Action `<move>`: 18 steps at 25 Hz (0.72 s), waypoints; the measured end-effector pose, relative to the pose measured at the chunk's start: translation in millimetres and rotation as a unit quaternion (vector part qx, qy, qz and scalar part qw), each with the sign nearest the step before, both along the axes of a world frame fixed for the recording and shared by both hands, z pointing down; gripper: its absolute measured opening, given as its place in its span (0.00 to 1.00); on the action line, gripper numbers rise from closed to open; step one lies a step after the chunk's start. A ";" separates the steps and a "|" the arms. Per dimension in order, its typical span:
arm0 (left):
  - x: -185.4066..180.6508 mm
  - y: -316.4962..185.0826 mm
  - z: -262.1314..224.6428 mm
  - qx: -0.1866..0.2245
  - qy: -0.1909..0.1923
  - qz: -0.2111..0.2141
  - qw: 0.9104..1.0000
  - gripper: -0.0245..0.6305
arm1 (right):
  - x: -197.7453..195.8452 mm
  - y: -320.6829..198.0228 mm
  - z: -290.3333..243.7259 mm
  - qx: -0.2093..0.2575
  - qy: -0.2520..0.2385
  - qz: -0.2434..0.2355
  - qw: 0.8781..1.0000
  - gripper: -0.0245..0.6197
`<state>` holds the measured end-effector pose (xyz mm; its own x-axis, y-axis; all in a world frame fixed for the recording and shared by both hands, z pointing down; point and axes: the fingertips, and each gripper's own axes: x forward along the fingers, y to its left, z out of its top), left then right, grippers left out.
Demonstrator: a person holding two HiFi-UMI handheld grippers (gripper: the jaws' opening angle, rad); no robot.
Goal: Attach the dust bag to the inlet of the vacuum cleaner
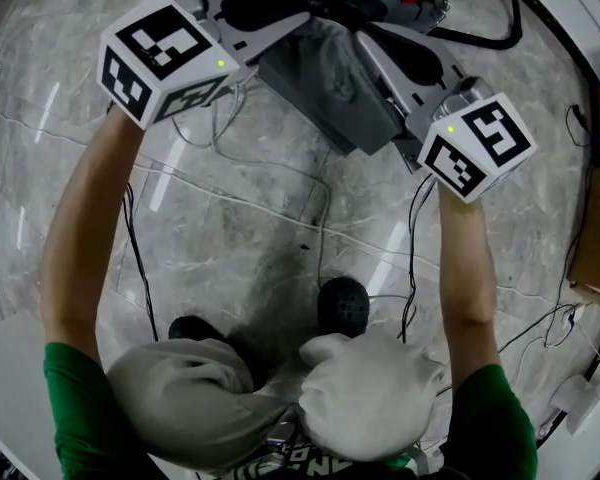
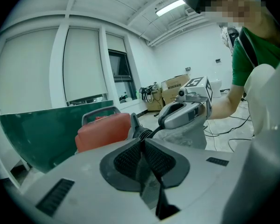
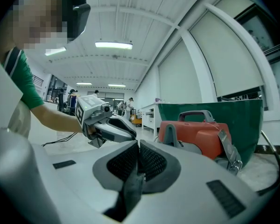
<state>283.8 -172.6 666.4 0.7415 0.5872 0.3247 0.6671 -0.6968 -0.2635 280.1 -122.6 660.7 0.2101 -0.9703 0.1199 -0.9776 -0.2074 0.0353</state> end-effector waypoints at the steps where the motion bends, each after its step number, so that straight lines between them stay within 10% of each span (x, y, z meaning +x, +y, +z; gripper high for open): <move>1: 0.9 -0.1 0.1 0.001 0.000 0.000 1.000 0.07 | 0.6 -0.1 0.0 0.001 -0.001 -0.001 1.000 0.07; 18: 21.3 -1.9 1.4 -0.010 0.006 -0.014 1.000 0.08 | 19.1 -2.7 -3.0 0.004 -0.003 -0.002 1.000 0.07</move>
